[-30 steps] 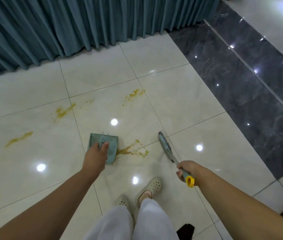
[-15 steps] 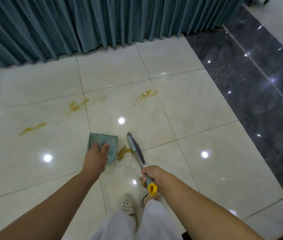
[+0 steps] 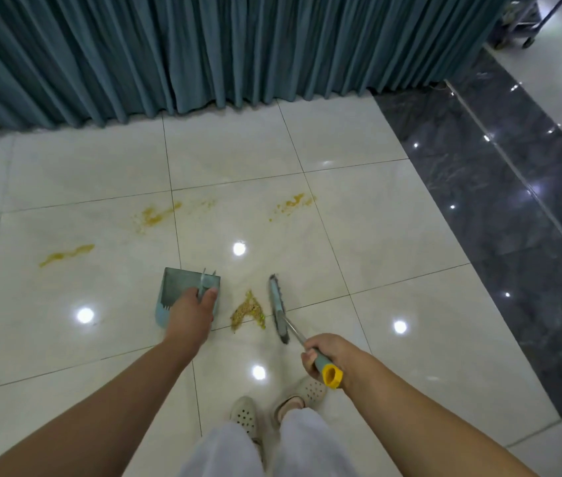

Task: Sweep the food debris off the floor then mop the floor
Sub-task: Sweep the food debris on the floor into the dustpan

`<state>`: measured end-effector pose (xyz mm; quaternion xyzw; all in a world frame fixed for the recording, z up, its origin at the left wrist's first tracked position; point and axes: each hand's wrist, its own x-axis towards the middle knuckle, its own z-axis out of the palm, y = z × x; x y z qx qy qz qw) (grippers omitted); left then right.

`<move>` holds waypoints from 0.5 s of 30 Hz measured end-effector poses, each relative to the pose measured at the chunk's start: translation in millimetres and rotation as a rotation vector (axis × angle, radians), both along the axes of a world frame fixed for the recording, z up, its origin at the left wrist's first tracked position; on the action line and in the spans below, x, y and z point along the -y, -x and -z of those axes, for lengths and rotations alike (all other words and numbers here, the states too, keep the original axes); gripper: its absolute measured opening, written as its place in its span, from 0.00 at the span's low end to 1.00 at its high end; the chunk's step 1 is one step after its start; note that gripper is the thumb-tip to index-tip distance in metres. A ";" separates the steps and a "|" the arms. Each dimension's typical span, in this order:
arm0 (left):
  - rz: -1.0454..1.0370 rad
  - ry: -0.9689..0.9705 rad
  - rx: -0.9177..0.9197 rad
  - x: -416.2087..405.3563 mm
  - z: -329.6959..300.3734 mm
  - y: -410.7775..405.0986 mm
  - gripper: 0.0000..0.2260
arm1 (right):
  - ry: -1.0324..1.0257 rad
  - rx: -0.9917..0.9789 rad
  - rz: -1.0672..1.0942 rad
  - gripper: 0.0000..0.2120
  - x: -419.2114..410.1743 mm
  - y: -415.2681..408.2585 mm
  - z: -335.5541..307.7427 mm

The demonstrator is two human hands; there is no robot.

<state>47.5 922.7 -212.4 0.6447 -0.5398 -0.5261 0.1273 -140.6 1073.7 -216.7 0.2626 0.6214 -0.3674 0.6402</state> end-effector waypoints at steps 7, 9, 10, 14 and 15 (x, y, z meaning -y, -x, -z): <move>0.070 0.016 0.013 4.1 -5.4 27.5 0.16 | 0.077 0.078 0.099 0.04 -12.2 31.9 -2.5; 0.084 0.002 0.002 5.3 -7.7 42.7 0.16 | 0.083 0.072 0.109 0.03 -16.4 44.2 -4.6; 0.098 -0.001 0.002 5.9 -8.2 51.4 0.16 | 0.083 0.059 0.119 0.03 -17.5 51.7 -5.5; 0.152 -0.004 -0.007 10.0 -8.9 85.0 0.17 | 0.104 0.013 0.182 0.06 -15.0 91.3 -6.8; 0.162 -0.002 -0.007 11.3 -9.2 93.7 0.17 | 0.108 0.010 0.206 0.07 -13.6 103.4 -6.3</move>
